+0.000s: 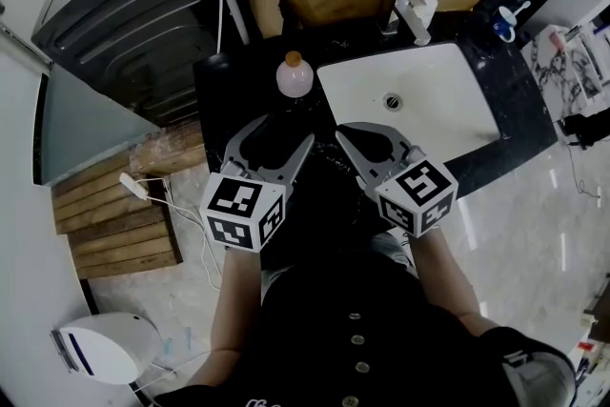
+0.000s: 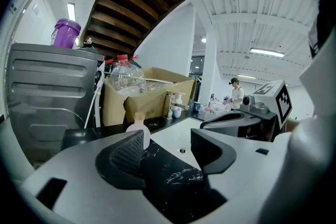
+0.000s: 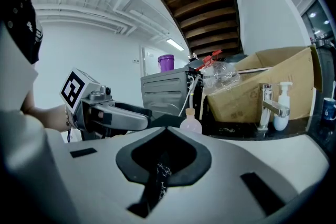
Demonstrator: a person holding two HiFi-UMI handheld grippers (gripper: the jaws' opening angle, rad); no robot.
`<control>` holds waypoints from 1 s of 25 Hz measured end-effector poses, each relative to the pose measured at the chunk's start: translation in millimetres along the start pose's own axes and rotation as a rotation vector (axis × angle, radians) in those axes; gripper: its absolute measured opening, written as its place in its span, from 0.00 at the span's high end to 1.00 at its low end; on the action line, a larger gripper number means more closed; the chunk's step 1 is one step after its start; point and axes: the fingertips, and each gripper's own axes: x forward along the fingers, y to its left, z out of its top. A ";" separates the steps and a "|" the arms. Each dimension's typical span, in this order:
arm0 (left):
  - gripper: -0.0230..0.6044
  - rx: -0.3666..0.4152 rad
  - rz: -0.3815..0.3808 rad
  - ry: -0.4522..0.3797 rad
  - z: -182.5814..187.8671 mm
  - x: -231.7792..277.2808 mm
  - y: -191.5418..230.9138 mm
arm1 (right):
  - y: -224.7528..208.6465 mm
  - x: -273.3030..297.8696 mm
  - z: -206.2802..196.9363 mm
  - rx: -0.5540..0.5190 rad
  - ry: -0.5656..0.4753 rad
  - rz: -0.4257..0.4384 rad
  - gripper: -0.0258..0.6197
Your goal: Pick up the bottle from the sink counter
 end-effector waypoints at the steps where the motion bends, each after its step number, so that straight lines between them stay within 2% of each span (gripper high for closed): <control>1: 0.52 -0.002 0.000 -0.002 0.1 0.6 0.4 | 0.5 1.4 1.1 -0.003 -0.001 0.006 0.96; 13: 0.52 -0.030 0.045 0.031 -7.2 13.9 5.4 | -5.3 16.4 -2.6 0.003 0.020 0.078 0.96; 20: 0.52 0.006 0.027 0.095 -13.6 23.6 -2.3 | -8.6 22.2 -3.7 0.018 0.046 0.136 0.96; 25: 0.52 0.000 0.050 0.097 -12.6 29.0 1.7 | -9.6 25.8 -4.6 0.028 0.052 0.162 0.96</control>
